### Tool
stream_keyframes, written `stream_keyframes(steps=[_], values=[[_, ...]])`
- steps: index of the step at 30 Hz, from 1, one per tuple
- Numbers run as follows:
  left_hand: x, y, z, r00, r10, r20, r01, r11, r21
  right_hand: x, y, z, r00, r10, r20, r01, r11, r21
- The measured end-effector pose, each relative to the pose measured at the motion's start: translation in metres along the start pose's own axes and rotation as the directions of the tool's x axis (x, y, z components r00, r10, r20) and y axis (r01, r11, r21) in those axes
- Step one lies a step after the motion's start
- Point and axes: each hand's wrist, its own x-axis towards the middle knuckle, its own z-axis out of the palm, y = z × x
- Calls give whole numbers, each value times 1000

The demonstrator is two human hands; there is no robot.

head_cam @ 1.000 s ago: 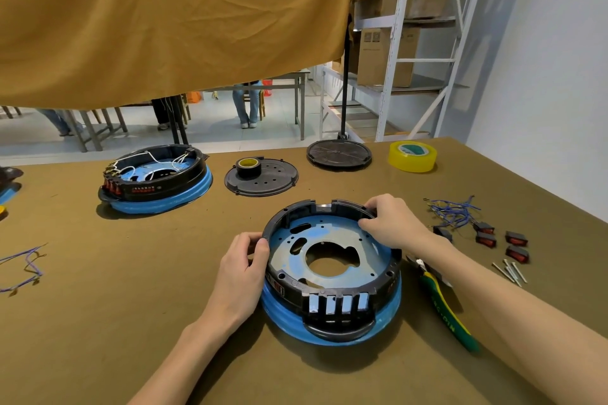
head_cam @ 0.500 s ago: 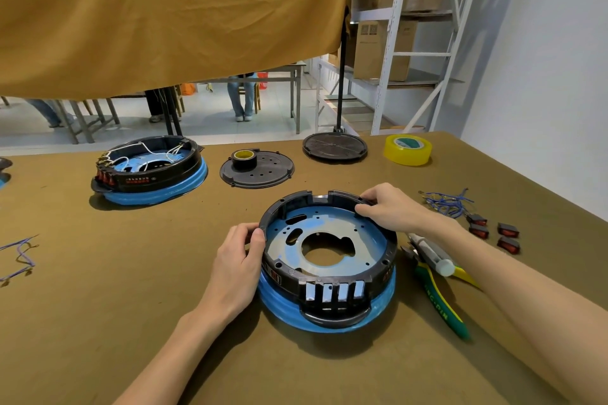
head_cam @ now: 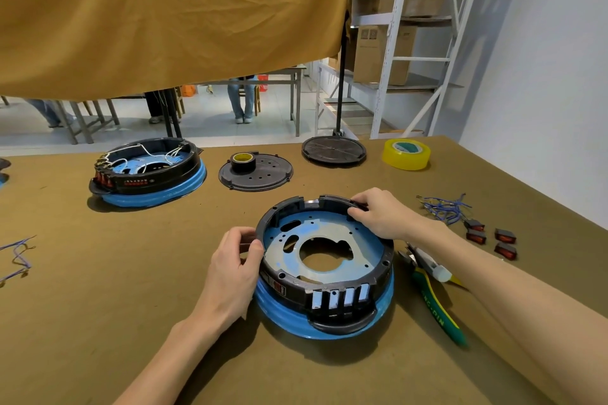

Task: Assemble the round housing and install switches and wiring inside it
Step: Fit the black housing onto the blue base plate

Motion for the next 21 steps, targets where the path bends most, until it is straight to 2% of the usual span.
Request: stream_keyframes(steps=[4,7,10,12,14,16,18,21], values=[[-8,5,-5,996,32,86,-39,996,78,-3,-10,-8,1000,9,20,-8,1000,-5],[4,17,-16,979,174,103,-187,973,135,-14,-7,-16,987,164,-8,-164,986,-26],[33,35,-14,930,318,182,-351,916,194,-28,-5,-8,979,202,-4,-201,975,-94],[52,48,-3,888,337,314,-423,865,270,-33,-7,0,980,187,-65,-192,976,-104],[63,57,11,824,291,485,-494,789,365,-31,-9,0,983,162,-83,-170,982,-86],[66,56,22,767,227,600,-559,694,453,-25,-11,-4,990,127,-58,-132,987,-92],[64,53,22,763,224,606,-560,698,447,-17,-11,-8,997,78,-14,-80,989,-126],[68,55,14,780,299,549,-556,734,390,-3,-17,-16,996,-34,77,46,986,-160]])
